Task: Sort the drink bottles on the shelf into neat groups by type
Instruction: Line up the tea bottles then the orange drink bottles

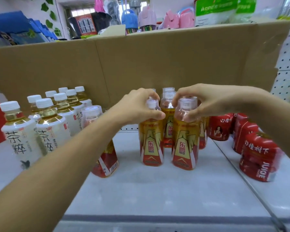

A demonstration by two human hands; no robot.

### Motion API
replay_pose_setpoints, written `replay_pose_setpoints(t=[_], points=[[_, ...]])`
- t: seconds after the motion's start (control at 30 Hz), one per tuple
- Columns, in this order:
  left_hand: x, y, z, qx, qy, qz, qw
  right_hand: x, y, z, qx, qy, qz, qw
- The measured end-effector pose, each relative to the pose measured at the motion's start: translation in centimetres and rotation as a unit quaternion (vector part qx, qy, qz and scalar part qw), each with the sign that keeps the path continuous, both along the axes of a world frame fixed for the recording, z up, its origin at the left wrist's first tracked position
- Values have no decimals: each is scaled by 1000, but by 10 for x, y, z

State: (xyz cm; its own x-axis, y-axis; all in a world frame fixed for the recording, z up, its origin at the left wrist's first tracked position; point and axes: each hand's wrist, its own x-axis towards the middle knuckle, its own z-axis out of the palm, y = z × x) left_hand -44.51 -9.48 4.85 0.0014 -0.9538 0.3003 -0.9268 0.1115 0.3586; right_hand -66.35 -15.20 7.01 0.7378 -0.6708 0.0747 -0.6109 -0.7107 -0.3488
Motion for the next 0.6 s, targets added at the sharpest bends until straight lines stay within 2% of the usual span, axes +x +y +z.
replay_pose_setpoints(t=[0.1,0.17,0.27,0.4,0.6], points=[[-5,4,-23,-51,120,-12,991,2,-1,-18,4,-54,-5,998],[-4,8,-49,-72,223,-22,972,1,1,-42,23,-141,-35,989],[-3,8,-92,-46,304,-35,951,5,9,-88,90,-267,-77,956],[-3,3,-118,-24,315,-4,949,14,9,-138,87,-295,-145,940],[-7,-3,-127,-80,286,34,954,22,4,-138,122,-320,-122,931]])
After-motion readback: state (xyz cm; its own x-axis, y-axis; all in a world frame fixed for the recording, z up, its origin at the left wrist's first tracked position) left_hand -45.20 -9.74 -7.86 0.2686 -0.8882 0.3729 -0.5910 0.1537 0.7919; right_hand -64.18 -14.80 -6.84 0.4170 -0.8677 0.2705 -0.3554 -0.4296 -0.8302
